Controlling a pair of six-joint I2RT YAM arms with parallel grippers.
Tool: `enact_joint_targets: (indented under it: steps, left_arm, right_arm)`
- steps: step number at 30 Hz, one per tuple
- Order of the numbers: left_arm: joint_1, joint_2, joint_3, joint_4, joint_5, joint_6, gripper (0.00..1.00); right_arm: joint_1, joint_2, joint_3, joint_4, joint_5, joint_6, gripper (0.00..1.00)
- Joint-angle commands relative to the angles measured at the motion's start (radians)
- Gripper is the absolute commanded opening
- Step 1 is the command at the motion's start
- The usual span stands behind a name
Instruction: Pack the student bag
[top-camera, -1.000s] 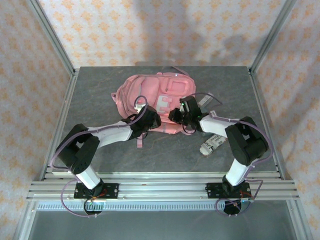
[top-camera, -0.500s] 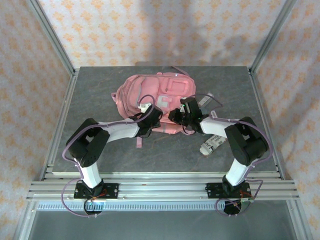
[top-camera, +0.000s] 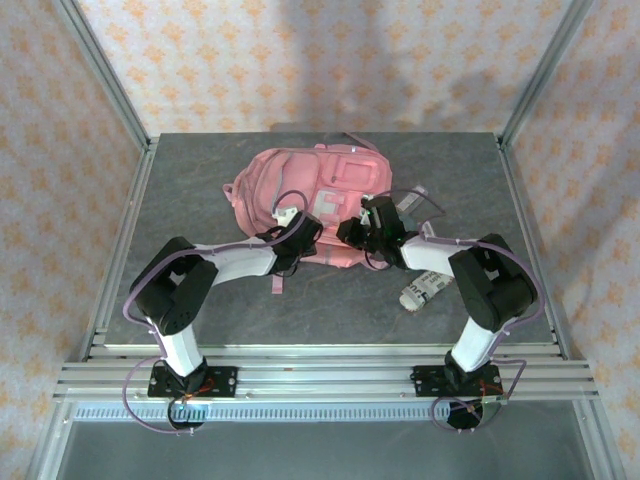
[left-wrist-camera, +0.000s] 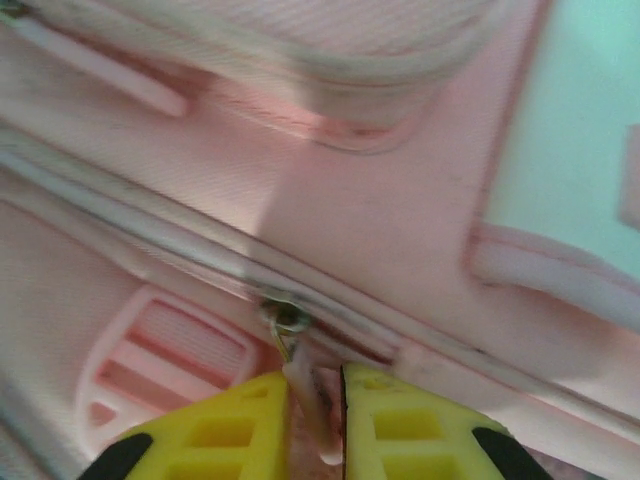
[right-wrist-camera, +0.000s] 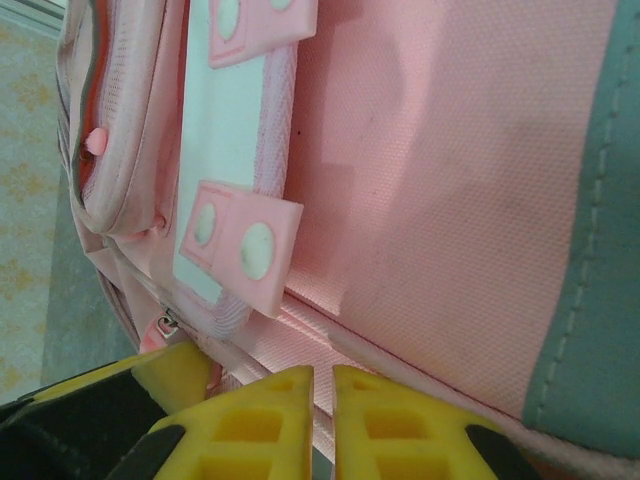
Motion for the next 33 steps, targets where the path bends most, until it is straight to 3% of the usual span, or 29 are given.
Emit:
enact_joint_targets:
  steps: [1, 6, 18, 22, 24, 25, 33]
  left_arm:
    - [0.014, -0.017, -0.012, -0.044, -0.053, 0.008, 0.1]
    - [0.015, 0.016, 0.021, -0.044, -0.051, 0.028, 0.29]
    - [0.015, 0.099, 0.113, -0.04, -0.032, 0.096, 0.3]
    - [0.018, 0.126, 0.139, -0.051, -0.041, 0.106, 0.19]
    - [0.026, 0.135, 0.142, -0.052, -0.031, 0.109, 0.03]
    - [0.028, 0.134, 0.143, -0.054, -0.028, 0.112, 0.0]
    - [0.049, 0.036, 0.099, -0.098, -0.02, 0.155, 0.0]
  right_arm:
    - [-0.014, 0.017, -0.042, -0.102, 0.033, 0.025, 0.13]
    - [-0.014, 0.01, -0.045, -0.102, 0.033, 0.028, 0.13]
    - [-0.014, 0.017, -0.056, -0.095, 0.027, 0.032, 0.13]
    - [-0.013, 0.017, -0.063, -0.094, 0.027, 0.032, 0.13]
    - [-0.014, 0.013, -0.069, -0.093, 0.029, 0.031, 0.13]
    - [-0.013, 0.01, -0.072, -0.094, 0.032, 0.031, 0.13]
    - [-0.014, -0.003, -0.075, -0.116, 0.05, 0.01, 0.13]
